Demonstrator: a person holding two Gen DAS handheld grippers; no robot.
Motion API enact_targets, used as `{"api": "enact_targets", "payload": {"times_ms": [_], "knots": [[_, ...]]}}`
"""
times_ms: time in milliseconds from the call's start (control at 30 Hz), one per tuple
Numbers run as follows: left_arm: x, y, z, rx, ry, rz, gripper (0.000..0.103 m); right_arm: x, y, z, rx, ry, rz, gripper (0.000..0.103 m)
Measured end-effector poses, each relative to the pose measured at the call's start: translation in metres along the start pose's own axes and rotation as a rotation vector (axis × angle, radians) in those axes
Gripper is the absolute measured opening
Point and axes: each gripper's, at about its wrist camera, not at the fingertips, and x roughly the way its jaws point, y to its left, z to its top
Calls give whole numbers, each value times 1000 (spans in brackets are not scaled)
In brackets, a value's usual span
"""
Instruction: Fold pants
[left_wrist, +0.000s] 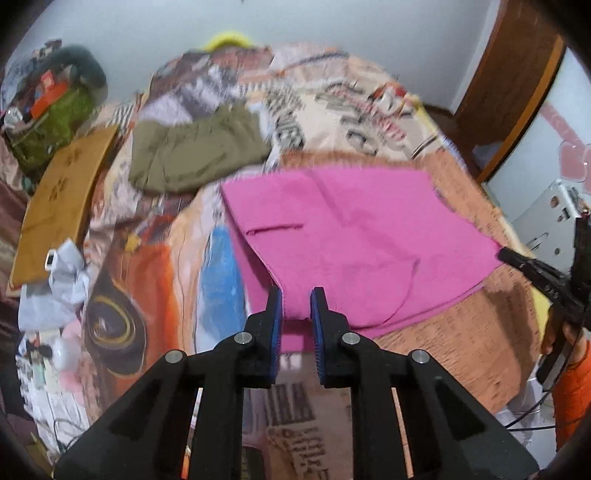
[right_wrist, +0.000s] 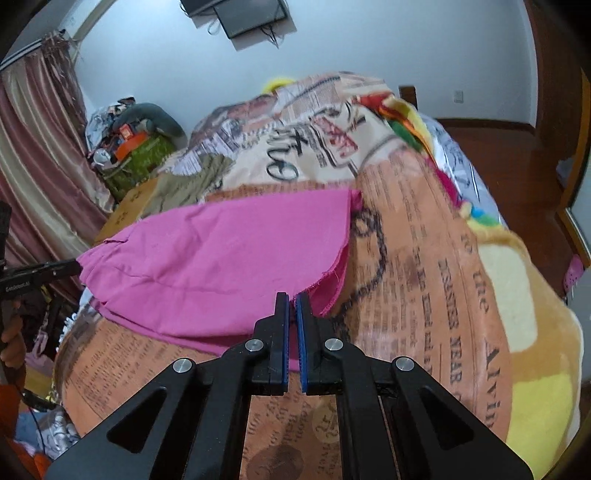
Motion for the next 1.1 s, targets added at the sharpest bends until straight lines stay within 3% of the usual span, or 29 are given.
{"api": "enact_targets", "payload": {"times_ms": [133,533,633,733,833,967,1100], "knots": [[25,12,-15,-29,80,-14,16,16,-8,-12,17,70,-8,4],[32,8,-23,14,60,31,18,32,-2,-24,-40,133,-37,4],[32,13,-24,-1,56,23,24,34,-3,-24,-53,143,-57,4],[30,15,-26,9,42,61,40,31,-5,-23,-41,140,-61,5],[26,20,-27,5,43,60,45,27,-8,-22,-32,141,-102,16],[19,23,-24,3,22,73,47,14,-11,-16,-13,106,-139,44],[11,24,-17,-4,-11,80,47,2,-8,-3,-16,58,-165,54]]}}
